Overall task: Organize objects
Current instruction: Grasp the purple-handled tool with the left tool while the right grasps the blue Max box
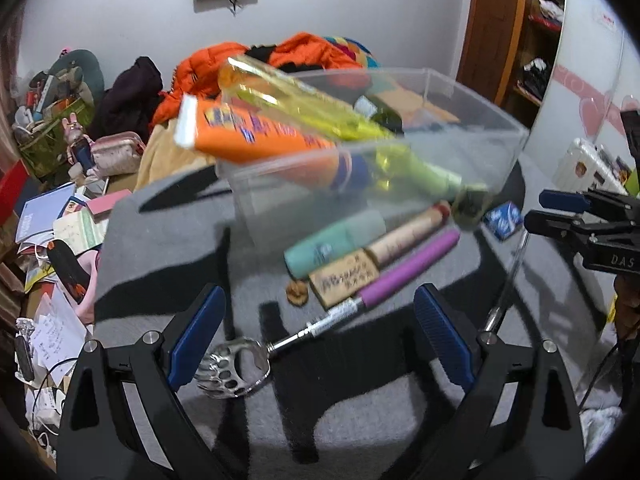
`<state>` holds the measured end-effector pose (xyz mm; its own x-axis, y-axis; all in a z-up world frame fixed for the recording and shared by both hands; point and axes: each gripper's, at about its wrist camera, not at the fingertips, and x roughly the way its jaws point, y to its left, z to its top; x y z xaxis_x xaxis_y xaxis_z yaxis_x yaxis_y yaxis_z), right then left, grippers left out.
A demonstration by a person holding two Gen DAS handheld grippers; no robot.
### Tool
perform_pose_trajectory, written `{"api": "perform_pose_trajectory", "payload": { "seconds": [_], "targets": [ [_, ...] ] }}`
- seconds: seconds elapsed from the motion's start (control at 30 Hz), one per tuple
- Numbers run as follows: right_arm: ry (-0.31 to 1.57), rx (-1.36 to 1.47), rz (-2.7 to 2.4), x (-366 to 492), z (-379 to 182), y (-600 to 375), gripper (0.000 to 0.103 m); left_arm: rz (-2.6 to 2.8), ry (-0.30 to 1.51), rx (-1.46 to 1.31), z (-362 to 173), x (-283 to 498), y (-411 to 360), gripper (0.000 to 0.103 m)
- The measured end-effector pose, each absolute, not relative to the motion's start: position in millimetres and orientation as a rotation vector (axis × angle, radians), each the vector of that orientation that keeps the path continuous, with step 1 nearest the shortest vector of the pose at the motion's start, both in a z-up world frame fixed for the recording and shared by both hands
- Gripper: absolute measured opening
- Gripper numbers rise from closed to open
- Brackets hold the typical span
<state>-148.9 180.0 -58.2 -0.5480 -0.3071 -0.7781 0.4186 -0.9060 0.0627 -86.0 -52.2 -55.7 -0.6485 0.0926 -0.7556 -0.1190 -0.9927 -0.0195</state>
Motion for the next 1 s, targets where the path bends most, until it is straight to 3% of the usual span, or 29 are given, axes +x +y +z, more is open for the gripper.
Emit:
{"api": "perform_pose_trajectory", "payload": {
  "seconds": [0.23, 0.33, 0.43, 0.47, 0.53, 0.6, 1.0],
  "targets": [
    [0.229, 1.237, -2.414, -155, -77, 161, 0.057, 2.677, 0.047, -1.333, -78, -88, -55, 0.092],
    [0.259, 1.222, -2.438, -154, -80, 158, 0.057, 2.659, 0.045, -1.321, -78, -84, -55, 0.081],
    [0.258, 1.210, -2.463, -153, -80, 162, 0.047, 2.647, 0.067, -1.304, -74, -76, -54, 0.062],
    [0.254, 1.209, -2.463, -153, -79, 164, 0.045, 2.634, 0.072, -1.302, -72, -72, -53, 0.053],
    [0.225, 1.209, -2.456, -153, -78, 169, 0.045, 2.617, 0.083, -1.305, -70, -68, -51, 0.047],
    [0.219, 1.208, -2.463, -152, -77, 170, 0.045, 2.562, 0.074, -1.319, -69, -62, -49, 0.033],
    [0.149, 1.180, -2.495, -137, -63, 197, 0.045, 2.429, 0.153, -1.361, -61, -79, -23, 0.032]
  ]
}}
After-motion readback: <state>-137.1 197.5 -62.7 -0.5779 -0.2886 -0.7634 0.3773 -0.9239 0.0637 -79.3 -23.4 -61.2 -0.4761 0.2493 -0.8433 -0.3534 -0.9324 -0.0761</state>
